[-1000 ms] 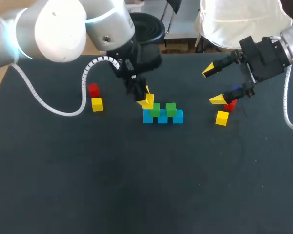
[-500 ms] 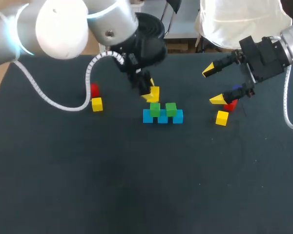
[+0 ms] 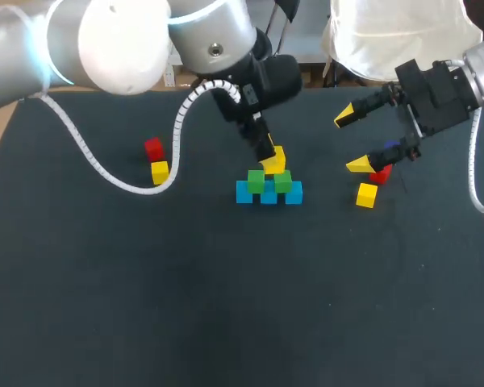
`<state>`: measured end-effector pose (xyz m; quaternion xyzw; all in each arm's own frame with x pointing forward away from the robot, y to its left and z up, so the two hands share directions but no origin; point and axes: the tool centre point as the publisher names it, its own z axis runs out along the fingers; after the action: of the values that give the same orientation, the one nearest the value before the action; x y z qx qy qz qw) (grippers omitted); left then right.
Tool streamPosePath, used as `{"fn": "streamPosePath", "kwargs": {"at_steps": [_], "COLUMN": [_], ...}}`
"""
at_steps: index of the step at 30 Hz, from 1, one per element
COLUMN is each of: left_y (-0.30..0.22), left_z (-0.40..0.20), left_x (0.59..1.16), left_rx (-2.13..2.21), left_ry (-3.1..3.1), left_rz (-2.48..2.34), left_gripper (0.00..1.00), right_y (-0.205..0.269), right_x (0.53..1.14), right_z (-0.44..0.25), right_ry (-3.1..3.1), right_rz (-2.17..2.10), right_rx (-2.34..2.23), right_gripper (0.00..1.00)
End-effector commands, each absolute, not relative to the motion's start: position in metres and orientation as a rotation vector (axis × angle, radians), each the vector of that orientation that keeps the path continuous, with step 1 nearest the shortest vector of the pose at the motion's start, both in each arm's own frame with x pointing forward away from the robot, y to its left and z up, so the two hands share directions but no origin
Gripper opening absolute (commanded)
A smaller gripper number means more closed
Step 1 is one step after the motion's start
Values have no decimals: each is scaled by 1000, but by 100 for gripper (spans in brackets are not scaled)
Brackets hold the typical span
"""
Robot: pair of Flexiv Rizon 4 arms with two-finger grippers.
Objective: Place the blue cubes, place green cubes on the blue cubes, place the yellow cubes on the green cubes, then place the red cubes on the yellow cubes, and place purple cube on the red cubes.
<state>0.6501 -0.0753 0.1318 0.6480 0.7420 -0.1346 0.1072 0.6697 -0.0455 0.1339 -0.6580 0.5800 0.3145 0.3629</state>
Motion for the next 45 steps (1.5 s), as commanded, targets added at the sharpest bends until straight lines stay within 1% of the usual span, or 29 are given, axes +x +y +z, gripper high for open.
{"fn": "streamPosePath", "kwargs": {"at_steps": [1, 12, 21, 45], "left_y": [-76, -86, -82, -83], "left_z": [120, 104, 84, 82], "left_x": [655, 652, 645, 668], "left_rx": [1896, 1882, 1870, 1934], "left_ry": [2181, 2199, 2185, 2089], "left_rz": [-424, -437, -500, -465], "left_gripper": [0, 0, 0, 0], "right_y": [-45, -45, -45, -45], "right_x": [670, 670, 670, 670], "right_z": [134, 134, 134, 134], "right_ry": [1494, 1494, 1494, 1494], "right_rz": [810, 810, 810, 810], "right_rx": [-1694, -1694, -1694, -1694], "right_gripper": [100, 100, 100, 100]}}
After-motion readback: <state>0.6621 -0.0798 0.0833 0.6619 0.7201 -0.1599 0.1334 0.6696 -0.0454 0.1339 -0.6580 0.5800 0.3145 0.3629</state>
